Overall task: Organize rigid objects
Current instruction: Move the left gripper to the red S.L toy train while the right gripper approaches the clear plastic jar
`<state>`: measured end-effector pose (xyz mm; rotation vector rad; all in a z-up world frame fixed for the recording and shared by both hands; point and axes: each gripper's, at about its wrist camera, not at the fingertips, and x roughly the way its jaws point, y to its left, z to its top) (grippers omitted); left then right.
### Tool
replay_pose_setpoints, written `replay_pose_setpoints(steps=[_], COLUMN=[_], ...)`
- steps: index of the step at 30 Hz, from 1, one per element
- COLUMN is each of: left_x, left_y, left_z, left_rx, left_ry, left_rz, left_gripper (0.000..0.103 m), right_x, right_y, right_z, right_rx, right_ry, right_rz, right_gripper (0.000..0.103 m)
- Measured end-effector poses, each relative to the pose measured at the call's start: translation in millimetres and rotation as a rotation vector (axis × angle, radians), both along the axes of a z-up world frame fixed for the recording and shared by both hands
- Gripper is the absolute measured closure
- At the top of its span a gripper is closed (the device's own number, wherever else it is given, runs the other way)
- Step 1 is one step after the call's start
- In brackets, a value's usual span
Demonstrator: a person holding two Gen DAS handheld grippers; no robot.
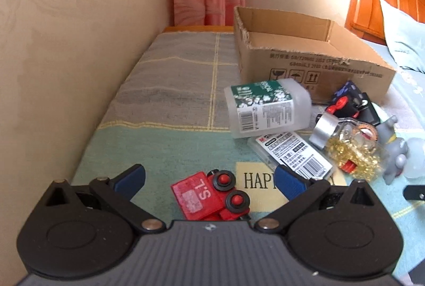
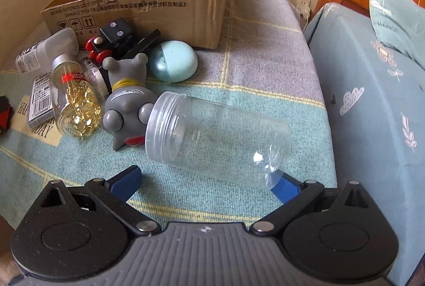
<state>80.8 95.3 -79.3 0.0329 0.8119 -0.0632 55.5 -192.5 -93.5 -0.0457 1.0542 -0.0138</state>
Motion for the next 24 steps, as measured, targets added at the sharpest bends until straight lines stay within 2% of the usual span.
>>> replay_pose_setpoints(steps=[5, 9, 11, 15, 20, 23, 24], left_x=[-7.1, -16.4, -15.7, -12.5, -22.2, -17.6, -16.1], left_y=[10.4, 24.8, 31.1, 29.9, 13.3, 10.4, 10.9], left_z=[-18.0, -21.7, -23.3, -21.2, -6.6, -6.3, -7.1], left_rx=[0.054, 0.022, -0.02, -0.018, 0.028, 0.018, 0.002], left_ry=[0.054, 0.048, 0.054, 0.062, -0.05, -0.029, -0.013], left_rz=[0.041, 0.064, 0.069, 0.092, 0.068, 0.071, 0.078], left_gripper=[0.001, 0.0, 0.0, 0.001, 0.001, 0.013, 0.022], right_x=[-2.8, -3.8, -4.5, -7.2, -7.5, -7.4, -8.1], right_y=[-4.5, -5.9, -6.7, -7.8, -7.5, -7.9, -7.8], right_z=[-0.9, -1.5, -2.3, -3.5, -4.1, -4.0, -4.1], right_rx=[0.021, 0.021, 0.021, 0.023, 0.023, 0.023, 0.023], right_ry=[-0.005, -0.016, -0.026, -0.046, -0.046, -0.047, -0.05], right_rz=[0.007, 0.019, 0.025, 0.03, 0.031, 0.029, 0.03], right_gripper=[0.0, 0.0, 0.0, 0.0, 0.0, 0.0, 0.0])
